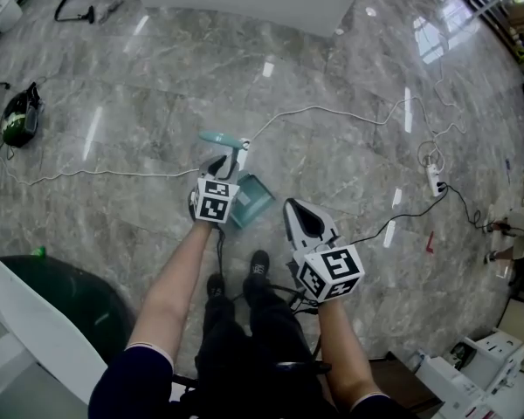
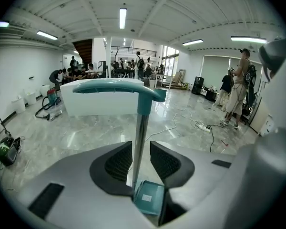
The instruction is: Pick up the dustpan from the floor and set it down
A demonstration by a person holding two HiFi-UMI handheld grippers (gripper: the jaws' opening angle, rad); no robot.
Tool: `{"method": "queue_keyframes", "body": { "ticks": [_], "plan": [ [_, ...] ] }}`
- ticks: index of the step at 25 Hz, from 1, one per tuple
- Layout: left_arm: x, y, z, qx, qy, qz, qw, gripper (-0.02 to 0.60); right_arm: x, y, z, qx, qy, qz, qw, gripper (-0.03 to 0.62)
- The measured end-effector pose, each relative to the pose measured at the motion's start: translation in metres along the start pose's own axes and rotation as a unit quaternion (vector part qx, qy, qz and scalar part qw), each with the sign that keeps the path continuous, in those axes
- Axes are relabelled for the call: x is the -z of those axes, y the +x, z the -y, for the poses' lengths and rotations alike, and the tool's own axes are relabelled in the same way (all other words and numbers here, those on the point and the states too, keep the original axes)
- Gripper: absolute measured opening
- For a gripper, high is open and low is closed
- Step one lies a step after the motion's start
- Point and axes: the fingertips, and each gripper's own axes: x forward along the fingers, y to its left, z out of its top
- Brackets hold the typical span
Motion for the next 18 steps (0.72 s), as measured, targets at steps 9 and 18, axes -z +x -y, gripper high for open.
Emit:
{"method": "queue_keyframes", "body": {
  "ticks": [9, 18],
  "plan": [
    [-0.010, -0.076, 0.030, 0.055, -0.039, 0.055, 0.9962, 0.100, -0.007, -0.002, -0.030, -0.013, -0.005, 0.009, 1.000, 0.006],
    [-0.048, -0.196, 0.058, 0.095, -0.048, 0.126, 0.9863, 0.050, -0.028, -0.019, -0.093, -0.028, -0.021, 0.038, 0.999, 0.006]
  ]
}}
